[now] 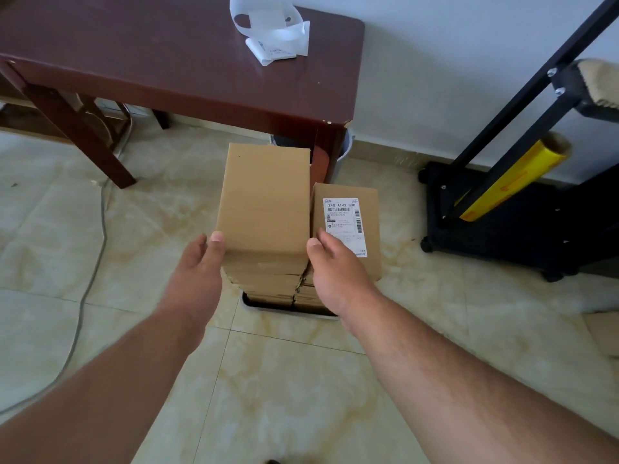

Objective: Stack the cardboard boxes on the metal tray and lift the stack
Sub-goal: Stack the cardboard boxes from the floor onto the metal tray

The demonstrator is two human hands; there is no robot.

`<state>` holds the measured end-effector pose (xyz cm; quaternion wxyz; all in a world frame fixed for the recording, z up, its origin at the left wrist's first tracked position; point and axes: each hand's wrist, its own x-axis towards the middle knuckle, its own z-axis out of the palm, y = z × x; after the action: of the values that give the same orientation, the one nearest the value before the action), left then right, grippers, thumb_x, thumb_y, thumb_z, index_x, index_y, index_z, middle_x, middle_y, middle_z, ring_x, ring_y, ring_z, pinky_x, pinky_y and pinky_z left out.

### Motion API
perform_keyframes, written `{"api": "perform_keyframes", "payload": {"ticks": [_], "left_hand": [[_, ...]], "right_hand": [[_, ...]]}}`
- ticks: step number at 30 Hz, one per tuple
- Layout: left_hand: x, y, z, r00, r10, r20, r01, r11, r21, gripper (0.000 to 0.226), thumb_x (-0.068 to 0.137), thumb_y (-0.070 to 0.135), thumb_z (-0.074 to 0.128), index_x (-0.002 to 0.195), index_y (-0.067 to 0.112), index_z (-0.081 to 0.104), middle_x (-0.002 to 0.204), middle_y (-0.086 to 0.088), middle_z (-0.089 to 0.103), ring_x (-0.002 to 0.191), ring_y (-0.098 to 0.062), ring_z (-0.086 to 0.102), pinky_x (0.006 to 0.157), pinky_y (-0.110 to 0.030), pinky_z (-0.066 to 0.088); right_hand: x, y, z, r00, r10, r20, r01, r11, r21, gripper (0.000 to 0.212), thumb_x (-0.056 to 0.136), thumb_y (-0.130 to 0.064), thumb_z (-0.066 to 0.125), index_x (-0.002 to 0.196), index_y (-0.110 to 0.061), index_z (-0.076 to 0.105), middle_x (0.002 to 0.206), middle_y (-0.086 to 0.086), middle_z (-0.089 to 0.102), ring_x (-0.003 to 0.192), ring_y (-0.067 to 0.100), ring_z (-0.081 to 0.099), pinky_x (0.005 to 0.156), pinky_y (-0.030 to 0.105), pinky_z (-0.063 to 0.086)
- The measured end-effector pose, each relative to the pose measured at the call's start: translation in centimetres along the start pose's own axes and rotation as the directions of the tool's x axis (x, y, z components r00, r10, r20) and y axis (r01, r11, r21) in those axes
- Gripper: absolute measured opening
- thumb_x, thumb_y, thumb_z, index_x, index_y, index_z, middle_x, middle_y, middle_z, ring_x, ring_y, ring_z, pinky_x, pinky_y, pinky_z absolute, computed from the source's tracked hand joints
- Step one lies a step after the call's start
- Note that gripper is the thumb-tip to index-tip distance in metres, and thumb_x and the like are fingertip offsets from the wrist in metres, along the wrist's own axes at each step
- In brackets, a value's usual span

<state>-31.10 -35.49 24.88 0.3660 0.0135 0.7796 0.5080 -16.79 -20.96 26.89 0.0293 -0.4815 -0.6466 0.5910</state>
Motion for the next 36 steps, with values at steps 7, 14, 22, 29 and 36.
{"api": "perform_keyframes", "payload": {"ticks": [7,14,22,29,36], "left_hand": [[-5.0,-6.8,0.5,0.968,-0.251,-0.003,0.25,0.966,0.07,0.068,0.094,0.061,0.062,0.153,0.031,0.045,0.146,0.004,0.056,0.121,-0.02,0.06,0.115,-0.055,0.041],[-8.0,-5.8,5.9,0.965,-0.237,0.112,0.217,0.962,0.165,0.047,0.097,0.051,0.064,0.142,0.038,0.056,0.136,0.009,0.062,0.125,-0.021,0.06,0.115,-0.048,0.04],[-11.4,-2.0,14.8,0.974,-0.063,0.218,0.013,0.974,0.225,0.051,0.099,0.045,0.063,0.147,0.035,0.052,0.14,0.017,0.059,0.126,-0.018,0.06,0.11,-0.039,0.042],[-16.6,-0.6,24.0,0.944,-0.027,0.33,-0.065,0.962,0.264,0.054,0.1,0.044,0.061,0.151,0.034,0.048,0.142,0.016,0.057,0.127,-0.016,0.058,0.1,-0.032,0.038],[-21.9,-0.4,34.7,0.9,0.006,0.435,-0.168,0.927,0.335,0.056,0.101,0.046,0.06,0.153,0.035,0.045,0.148,0.017,0.052,0.132,-0.012,0.053,0.118,-0.042,0.039]], "right_hand": [[-2.4,4.0,-1.9,0.997,0.077,-0.015,-0.076,0.994,0.084,0.043,0.105,-0.044,0.045,0.145,-0.03,0.053,0.13,-0.014,0.06,0.125,0.007,0.056,0.119,0.04,0.04],[-5.2,7.4,-6.4,0.988,0.139,-0.068,-0.134,0.988,0.078,0.052,0.106,-0.044,0.048,0.153,-0.024,0.047,0.145,-0.005,0.059,0.137,0.015,0.055,0.119,0.038,0.04],[-7.7,9.9,-13.7,0.978,0.169,-0.127,-0.15,0.978,0.148,0.051,0.106,-0.045,0.048,0.154,-0.027,0.046,0.153,-0.008,0.052,0.137,0.011,0.053,0.119,0.037,0.04],[-10.8,15.0,-22.7,0.962,0.189,-0.196,-0.148,0.968,0.203,0.051,0.106,-0.04,0.048,0.154,-0.027,0.045,0.154,-0.009,0.05,0.139,0.01,0.049,0.12,0.04,0.039],[-14.0,20.8,-32.2,0.933,0.214,-0.288,-0.139,0.956,0.26,0.053,0.105,-0.04,0.05,0.155,-0.02,0.046,0.155,-0.003,0.051,0.141,0.013,0.048,0.12,0.042,0.038]]}}
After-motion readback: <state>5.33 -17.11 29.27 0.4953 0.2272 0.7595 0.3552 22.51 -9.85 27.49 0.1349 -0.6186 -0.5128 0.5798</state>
